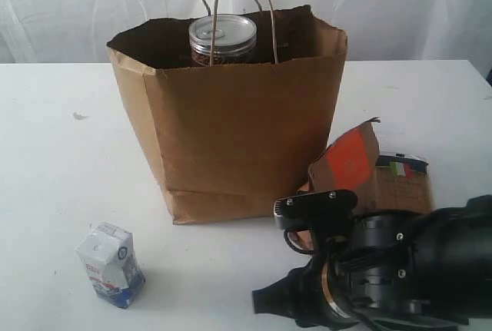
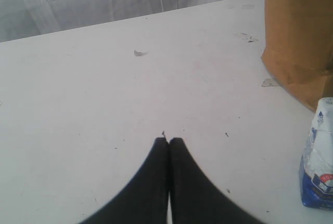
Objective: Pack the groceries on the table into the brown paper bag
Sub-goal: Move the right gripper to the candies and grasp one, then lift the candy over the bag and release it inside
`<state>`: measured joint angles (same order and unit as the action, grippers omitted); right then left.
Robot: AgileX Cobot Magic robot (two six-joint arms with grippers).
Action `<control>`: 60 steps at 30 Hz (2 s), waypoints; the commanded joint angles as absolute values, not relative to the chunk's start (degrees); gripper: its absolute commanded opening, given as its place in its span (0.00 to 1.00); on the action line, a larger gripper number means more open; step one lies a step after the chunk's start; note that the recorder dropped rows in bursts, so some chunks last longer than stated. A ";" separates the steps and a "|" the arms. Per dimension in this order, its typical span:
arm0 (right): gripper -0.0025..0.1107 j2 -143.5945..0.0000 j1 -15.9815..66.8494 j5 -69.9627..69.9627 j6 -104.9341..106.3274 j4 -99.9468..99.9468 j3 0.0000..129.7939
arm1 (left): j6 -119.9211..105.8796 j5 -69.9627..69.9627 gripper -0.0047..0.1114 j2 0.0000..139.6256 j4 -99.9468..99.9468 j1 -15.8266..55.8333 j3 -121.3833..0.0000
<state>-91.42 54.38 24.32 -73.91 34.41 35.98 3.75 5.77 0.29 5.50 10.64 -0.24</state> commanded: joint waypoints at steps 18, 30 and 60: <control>0.10 -94.81 54.10 23.40 -73.47 34.71 35.88 | 3.82 5.60 0.04 0.00 5.47 10.46 0.00; 0.05 -84.85 59.54 24.72 -70.72 34.18 35.88 | 3.82 5.60 0.04 0.00 5.47 10.46 0.00; 0.02 -71.70 44.47 46.59 -38.71 33.78 71.83 | 3.82 5.60 0.04 0.00 5.47 10.46 0.00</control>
<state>-69.79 47.45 46.15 -45.71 38.60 69.77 3.75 5.77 0.29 5.50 10.64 -0.24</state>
